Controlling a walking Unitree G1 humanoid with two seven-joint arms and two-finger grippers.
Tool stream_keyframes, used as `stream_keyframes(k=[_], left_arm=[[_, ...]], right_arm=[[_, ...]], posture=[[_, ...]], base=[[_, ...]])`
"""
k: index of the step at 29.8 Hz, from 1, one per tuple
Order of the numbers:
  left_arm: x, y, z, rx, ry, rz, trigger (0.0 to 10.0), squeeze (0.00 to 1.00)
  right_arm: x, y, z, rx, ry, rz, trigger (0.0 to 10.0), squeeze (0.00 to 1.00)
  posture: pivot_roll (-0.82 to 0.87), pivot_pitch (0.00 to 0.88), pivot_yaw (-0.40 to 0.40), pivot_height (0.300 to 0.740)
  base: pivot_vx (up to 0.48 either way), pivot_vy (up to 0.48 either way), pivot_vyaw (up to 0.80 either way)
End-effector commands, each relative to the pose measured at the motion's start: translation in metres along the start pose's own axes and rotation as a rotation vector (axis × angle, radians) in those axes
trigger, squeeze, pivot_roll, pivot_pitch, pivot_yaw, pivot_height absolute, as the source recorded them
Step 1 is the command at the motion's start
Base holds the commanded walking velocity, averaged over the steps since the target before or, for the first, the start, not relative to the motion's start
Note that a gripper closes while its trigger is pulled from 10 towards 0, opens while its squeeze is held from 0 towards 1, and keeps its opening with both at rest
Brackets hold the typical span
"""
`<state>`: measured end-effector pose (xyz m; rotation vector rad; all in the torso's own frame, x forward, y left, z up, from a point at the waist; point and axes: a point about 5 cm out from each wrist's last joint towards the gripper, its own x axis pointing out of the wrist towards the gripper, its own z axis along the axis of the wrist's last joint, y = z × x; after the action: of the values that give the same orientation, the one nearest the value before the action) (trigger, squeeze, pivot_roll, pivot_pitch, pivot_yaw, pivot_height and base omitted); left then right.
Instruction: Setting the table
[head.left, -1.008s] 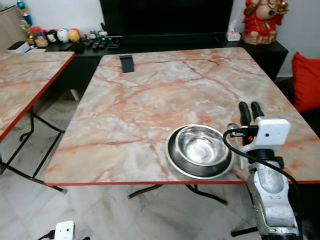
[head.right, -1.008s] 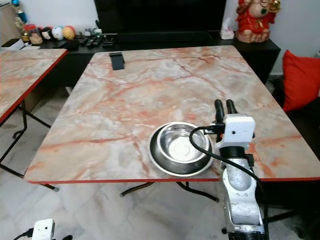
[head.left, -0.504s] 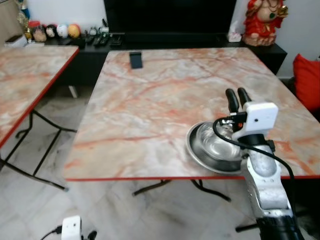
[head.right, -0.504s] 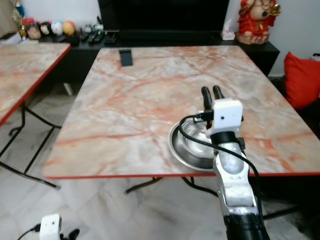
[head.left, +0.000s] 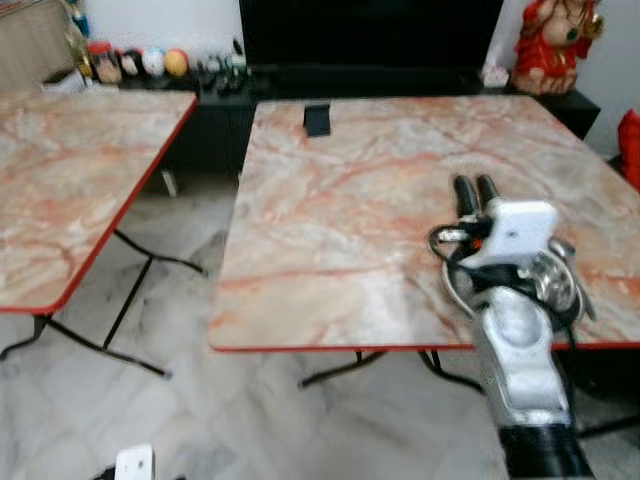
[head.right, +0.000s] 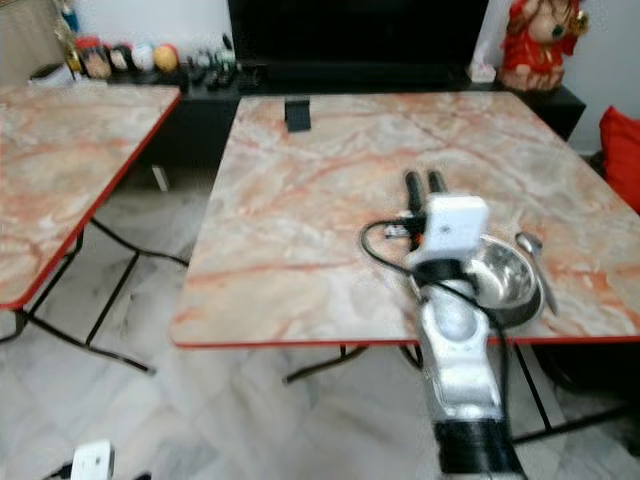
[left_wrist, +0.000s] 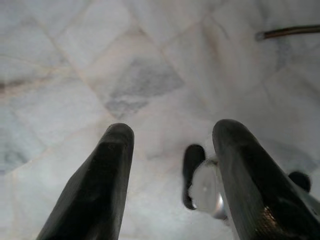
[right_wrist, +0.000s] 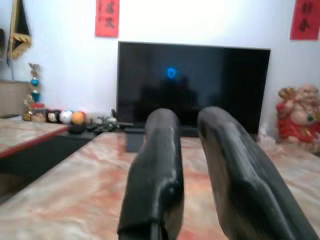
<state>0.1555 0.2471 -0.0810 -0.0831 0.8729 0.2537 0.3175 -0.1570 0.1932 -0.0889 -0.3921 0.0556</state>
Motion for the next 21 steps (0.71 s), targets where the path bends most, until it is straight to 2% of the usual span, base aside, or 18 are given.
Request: stream_keyframes(k=[1, 9, 21], left_arm=[[0.001, -0.014, -0.002, 0.004, 0.005, -0.015, 10.0, 0.0], [0.002, -0.021, 0.0, -0.006, -0.001, -0.022, 10.0, 0.0], [0.004, -0.016, 0.009, 0.001, -0.044, -0.015, 10.0, 0.0]], right_arm=[[0.002, -0.014, -0.001, -0.007, 0.012, -0.054, 10.0, 0.0], [0.006, -0.011, 0.004, 0.005, -0.003, -0.049, 10.0, 0.0], [0.007, -0.006, 0.001, 0.03, 0.009, -0.049, 10.0, 0.0]], posture=[[-0.11, 0.0, 0.016, 0.707], [-0.14, 0.0, 0.025, 0.707], [-0.14, 0.0, 0.041, 0.707]], base=[[0.0, 0.334, 0.0], [0.0, 0.335, 0.0], [0.0, 0.334, 0.0]])
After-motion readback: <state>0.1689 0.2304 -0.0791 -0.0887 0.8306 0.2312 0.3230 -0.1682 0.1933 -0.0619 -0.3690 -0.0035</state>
